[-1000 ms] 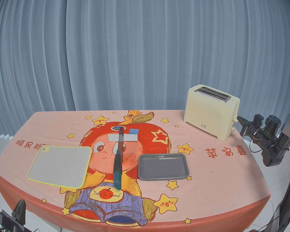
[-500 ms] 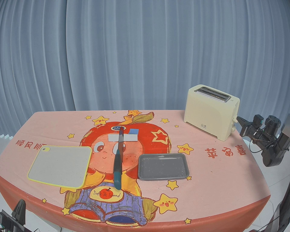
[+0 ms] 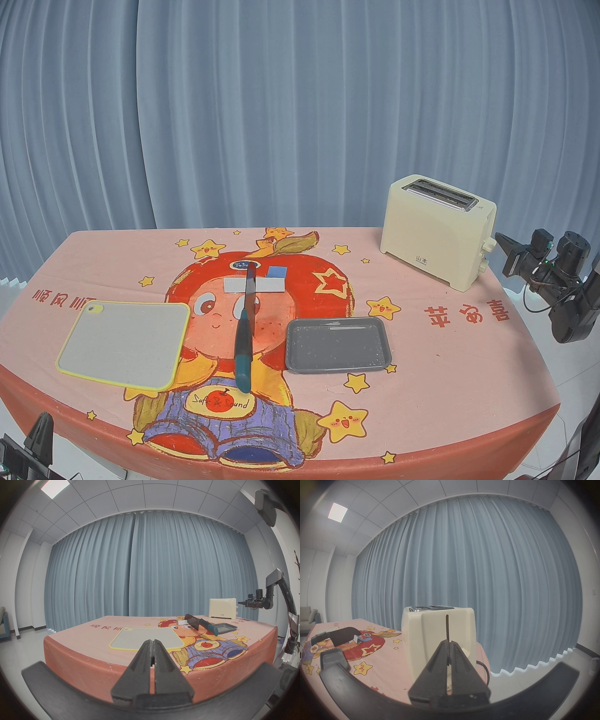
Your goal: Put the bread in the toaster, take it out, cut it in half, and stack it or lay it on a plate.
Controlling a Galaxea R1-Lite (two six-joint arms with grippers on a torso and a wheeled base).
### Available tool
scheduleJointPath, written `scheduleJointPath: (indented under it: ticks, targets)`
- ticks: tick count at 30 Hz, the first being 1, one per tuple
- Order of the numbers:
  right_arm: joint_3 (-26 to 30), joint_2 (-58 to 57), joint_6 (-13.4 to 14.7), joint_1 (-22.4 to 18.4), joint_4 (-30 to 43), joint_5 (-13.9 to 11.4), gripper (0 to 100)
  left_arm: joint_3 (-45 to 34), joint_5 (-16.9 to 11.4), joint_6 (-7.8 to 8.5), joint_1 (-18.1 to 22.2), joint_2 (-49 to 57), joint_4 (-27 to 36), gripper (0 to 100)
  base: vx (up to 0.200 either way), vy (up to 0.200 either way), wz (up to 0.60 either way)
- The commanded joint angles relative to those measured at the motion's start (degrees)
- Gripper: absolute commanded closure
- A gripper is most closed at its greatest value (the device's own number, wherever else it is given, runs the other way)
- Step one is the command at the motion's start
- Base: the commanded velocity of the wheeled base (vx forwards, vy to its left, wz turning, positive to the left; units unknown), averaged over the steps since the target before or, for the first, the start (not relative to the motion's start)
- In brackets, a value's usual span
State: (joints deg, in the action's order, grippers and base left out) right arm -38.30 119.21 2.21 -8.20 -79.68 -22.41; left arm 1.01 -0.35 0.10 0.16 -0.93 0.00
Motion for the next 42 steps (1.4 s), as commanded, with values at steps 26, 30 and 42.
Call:
scheduleJointPath:
  ticks: [26,30,42]
  targets:
    - [19.2,-10.6,18.8,-2.1,-10.1,4.5,100,-1.0,0.0,-0.01,0.0,0.9,0.0,100,0.0,0.0,0.0]
    - [25.0,-15.5,29.0,-0.2,-10.0,4.5,100,-1.0,0.0,-0.01,0.0,0.9,0.0,100,0.0,0.0,0.0]
    - [38.3,-33.0,64.2,7.3,-9.8,4.5,100,-1.0,0.0,-0.01,0.0,0.9,0.0,100,0.0,0.0,0.0]
